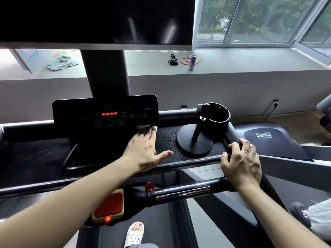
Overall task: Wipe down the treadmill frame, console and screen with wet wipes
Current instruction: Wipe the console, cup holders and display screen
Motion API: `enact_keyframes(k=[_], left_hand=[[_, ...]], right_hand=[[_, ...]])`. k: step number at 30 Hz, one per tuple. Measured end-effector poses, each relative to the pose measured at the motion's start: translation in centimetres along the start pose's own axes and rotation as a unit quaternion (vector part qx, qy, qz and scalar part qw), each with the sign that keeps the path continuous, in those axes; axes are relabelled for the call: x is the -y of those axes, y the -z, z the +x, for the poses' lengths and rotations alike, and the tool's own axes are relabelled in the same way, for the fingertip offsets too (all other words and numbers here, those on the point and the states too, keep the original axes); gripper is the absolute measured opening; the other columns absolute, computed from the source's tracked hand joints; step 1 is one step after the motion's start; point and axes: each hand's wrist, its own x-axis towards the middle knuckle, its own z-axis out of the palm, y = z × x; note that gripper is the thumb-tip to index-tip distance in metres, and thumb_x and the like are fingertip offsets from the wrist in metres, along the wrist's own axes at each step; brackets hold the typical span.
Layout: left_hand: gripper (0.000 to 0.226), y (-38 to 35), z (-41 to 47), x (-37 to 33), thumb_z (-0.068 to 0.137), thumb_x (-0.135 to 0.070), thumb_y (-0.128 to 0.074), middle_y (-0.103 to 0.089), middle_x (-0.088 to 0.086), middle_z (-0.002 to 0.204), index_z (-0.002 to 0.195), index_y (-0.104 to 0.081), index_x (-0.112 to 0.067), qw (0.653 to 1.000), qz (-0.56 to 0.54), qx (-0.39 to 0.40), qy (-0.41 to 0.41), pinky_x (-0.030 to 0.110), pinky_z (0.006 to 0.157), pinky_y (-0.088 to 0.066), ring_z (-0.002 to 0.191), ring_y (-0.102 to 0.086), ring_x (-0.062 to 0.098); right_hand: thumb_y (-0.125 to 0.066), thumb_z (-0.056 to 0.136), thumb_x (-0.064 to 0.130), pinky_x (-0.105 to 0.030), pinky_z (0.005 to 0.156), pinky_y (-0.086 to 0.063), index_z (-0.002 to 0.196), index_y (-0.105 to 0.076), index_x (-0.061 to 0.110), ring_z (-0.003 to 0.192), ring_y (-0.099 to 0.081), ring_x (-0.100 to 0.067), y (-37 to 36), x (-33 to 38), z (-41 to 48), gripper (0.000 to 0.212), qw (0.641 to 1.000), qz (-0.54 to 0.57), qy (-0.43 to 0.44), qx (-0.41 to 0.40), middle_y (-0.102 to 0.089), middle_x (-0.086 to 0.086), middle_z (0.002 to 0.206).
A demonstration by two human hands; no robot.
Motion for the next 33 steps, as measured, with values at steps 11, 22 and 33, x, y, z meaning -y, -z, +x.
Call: enact_keyframes(k=[11, 22, 33], left_hand=[[0.109, 0.1, -5.1, -4.2, 0.087, -0.090, -0.017, -0.005, 0.002, 0.172, 0.165, -0.004, -0.014, 0.969, -0.032, 0.043, -0.243, 0.033, 0.128, 0.003, 0.158, 0.003, 0.010], [0.080, -0.2, -1.5, -4.1, 0.101, -0.065, -0.039, -0.029, -0.003, 0.167, 0.162, -0.026, -0.015, 0.918, -0.085, -0.010, -0.388, 0.038, 0.128, -0.011, 0.156, -0.016, 0.007], [0.102, -0.5, 4.8, -13.7, 0.093, -0.081, -0.022, -0.021, 0.009, 0.169, 0.163, -0.017, -0.007, 0.920, -0.037, -0.004, -0.390, 0.031, 0.129, -0.001, 0.158, -0.010, 0.016]], right_hand=[[-0.060, 0.088, 0.037, -0.049, 0.101, -0.043, 0.110, -0.063, 0.012, 0.123, -0.046, -0.038, 0.0, 0.3, 0.1, 0.033, 1.000, -0.013, -0.005, 0.016, -0.049, -0.018, 0.138], [-0.038, 0.095, 0.052, -0.048, 0.106, -0.040, 0.107, -0.069, 0.014, 0.129, -0.046, -0.036, 0.4, 0.1, 0.0, 0.051, 1.000, 0.024, 0.003, 0.015, -0.050, -0.019, 0.145], [-0.036, 0.093, 0.031, -0.047, 0.099, -0.047, 0.100, -0.069, 0.011, 0.122, -0.056, -0.038, 0.4, 0.0, 0.0, 0.040, 0.997, 0.077, 0.000, -0.024, -0.061, -0.020, 0.135]])
